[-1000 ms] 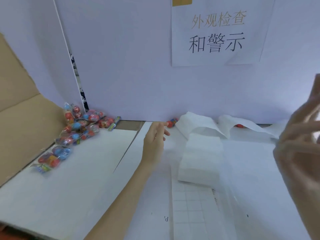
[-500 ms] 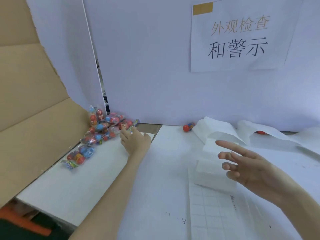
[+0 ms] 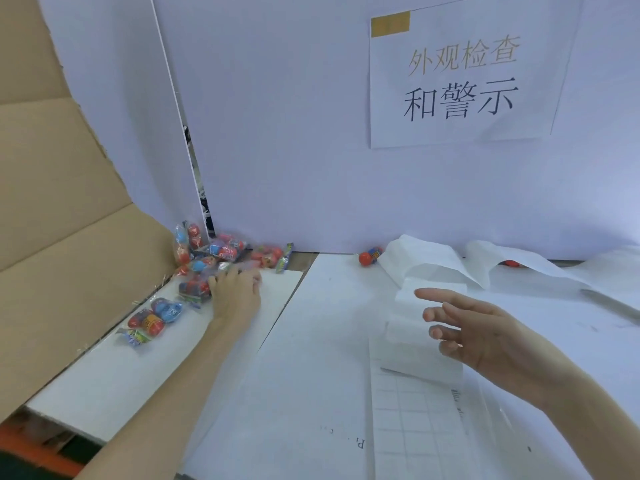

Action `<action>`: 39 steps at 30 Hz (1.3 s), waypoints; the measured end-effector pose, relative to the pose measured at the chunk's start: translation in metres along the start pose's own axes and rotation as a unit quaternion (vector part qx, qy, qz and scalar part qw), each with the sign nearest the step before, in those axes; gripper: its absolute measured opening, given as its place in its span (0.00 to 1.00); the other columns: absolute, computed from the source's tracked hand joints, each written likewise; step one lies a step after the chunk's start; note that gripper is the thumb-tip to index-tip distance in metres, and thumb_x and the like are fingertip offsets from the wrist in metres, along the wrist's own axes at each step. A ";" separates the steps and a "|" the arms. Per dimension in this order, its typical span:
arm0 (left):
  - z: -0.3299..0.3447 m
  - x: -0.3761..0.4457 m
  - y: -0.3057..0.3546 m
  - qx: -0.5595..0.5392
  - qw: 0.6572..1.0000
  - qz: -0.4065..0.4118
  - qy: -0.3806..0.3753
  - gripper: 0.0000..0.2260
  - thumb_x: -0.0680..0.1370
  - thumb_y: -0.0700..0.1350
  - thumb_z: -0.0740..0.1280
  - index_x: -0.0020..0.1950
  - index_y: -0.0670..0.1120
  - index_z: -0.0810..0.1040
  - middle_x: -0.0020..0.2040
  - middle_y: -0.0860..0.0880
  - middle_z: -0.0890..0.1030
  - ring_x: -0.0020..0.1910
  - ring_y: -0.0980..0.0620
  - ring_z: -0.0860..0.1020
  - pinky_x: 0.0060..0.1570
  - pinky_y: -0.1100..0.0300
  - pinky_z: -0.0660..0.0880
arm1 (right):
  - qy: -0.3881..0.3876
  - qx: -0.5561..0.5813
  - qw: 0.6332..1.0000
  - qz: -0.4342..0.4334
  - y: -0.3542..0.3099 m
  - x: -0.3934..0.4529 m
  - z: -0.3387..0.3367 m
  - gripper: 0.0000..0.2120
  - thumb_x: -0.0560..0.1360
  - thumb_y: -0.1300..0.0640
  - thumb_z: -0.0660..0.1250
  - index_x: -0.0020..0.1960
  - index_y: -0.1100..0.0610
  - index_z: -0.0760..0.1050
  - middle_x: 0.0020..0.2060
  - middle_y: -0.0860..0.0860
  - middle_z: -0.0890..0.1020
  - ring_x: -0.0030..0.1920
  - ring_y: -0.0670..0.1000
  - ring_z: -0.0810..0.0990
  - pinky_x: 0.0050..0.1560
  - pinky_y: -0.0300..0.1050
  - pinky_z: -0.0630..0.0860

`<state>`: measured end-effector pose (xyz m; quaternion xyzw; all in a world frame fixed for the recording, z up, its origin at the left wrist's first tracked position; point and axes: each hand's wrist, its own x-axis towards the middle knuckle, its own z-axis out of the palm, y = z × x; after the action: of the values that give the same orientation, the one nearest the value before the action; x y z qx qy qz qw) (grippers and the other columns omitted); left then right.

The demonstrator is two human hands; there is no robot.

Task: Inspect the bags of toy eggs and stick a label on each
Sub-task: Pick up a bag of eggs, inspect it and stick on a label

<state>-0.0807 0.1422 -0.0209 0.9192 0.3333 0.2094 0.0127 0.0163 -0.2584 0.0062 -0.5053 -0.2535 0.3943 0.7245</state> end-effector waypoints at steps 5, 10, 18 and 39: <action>-0.012 -0.037 0.052 -0.202 0.970 0.125 0.044 0.10 0.78 0.33 0.70 0.50 0.49 0.80 0.48 0.53 0.81 0.57 0.45 0.78 0.57 0.51 0.61 | 0.033 0.017 0.999 0.009 0.001 0.001 -0.002 0.18 0.76 0.55 0.73 0.65 0.56 0.83 0.48 0.52 0.82 0.44 0.50 0.80 0.42 0.39 0.78; -0.041 -0.068 0.129 -0.481 0.862 0.160 -0.022 0.15 0.81 0.33 0.67 0.49 0.53 0.69 0.47 0.51 0.77 0.44 0.56 0.79 0.50 0.58 0.74 | 0.124 0.052 0.991 -0.012 0.001 0.002 0.000 0.17 0.78 0.56 0.69 0.66 0.57 0.83 0.53 0.52 0.86 0.49 0.51 0.86 0.44 0.40 0.80; -0.038 -0.100 0.195 -0.668 0.687 0.126 -0.257 0.19 0.83 0.34 0.67 0.69 0.52 0.70 0.49 0.48 0.84 0.43 0.52 0.81 0.48 0.61 0.80 | 0.242 -0.161 0.949 -0.119 -0.003 -0.005 0.009 0.16 0.79 0.42 0.69 0.64 0.46 0.82 0.55 0.46 0.87 0.58 0.46 0.84 0.57 0.42 0.77; -0.031 -0.098 0.189 -0.701 0.695 0.020 -0.161 0.08 0.82 0.45 0.70 0.47 0.49 0.89 0.42 0.52 0.84 0.45 0.53 0.81 0.49 0.54 0.77 | 0.289 -0.391 0.852 -0.194 0.011 0.007 0.008 0.12 0.84 0.59 0.65 0.45 0.56 0.84 0.38 0.40 0.83 0.35 0.42 0.81 0.39 0.31 0.72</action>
<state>-0.0459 -0.0692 0.0013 0.6700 0.0645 0.2311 0.7025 0.0106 -0.2464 -0.0016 -0.7787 -0.2585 -0.0502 0.5695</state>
